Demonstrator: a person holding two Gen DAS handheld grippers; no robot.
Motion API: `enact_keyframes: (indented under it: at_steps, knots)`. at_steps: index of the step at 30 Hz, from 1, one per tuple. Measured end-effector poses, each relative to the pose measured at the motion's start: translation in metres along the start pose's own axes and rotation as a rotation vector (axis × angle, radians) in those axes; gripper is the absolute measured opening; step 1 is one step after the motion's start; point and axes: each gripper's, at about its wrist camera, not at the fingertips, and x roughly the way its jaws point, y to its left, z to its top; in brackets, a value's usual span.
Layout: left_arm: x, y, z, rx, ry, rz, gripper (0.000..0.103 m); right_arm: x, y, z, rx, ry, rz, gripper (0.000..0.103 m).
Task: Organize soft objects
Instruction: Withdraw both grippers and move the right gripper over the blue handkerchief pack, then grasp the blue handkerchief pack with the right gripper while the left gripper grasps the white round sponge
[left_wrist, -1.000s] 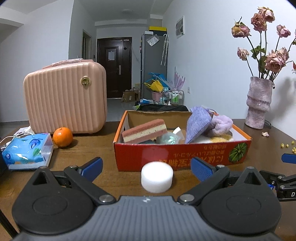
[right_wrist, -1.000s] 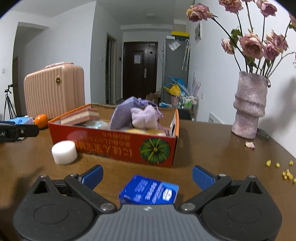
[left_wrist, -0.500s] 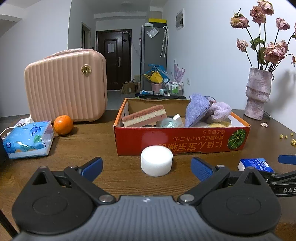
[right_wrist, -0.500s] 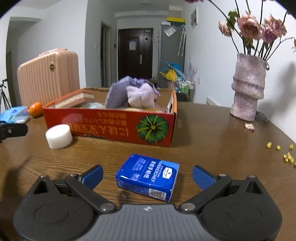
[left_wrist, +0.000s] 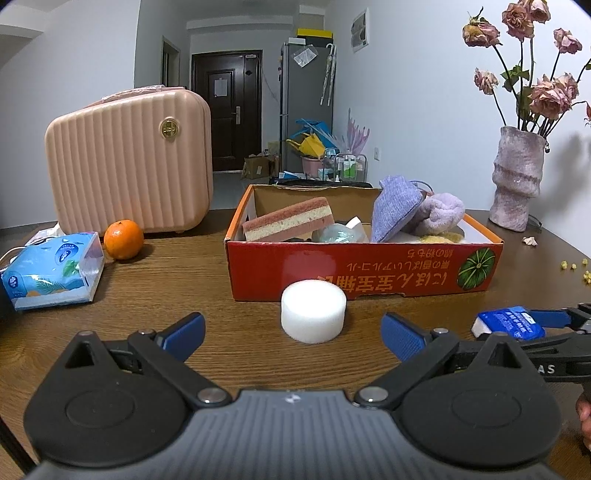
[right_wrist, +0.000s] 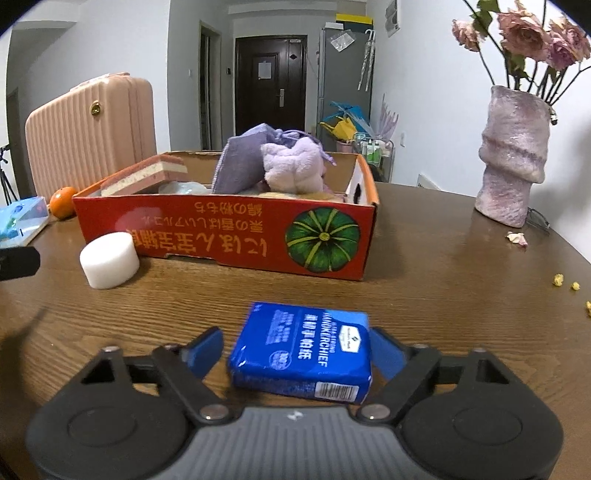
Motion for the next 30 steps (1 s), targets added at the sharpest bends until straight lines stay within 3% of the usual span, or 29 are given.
enact_keyframes:
  at_steps: [7,18,30]
  knots:
    - [0.002,-0.001,-0.002,0.003,0.005,0.004,0.103,0.008,0.010,0.006,-0.008,-0.001,0.033,0.072]
    - [0.012,0.000,-0.001,0.001,0.032,0.009,0.103,0.005,0.015,0.014,0.001,-0.099,0.024,0.072]
    - [0.051,-0.005,0.007,-0.002,0.095,0.034,0.103,0.008,0.010,0.021,0.041,-0.147,0.003,0.072]
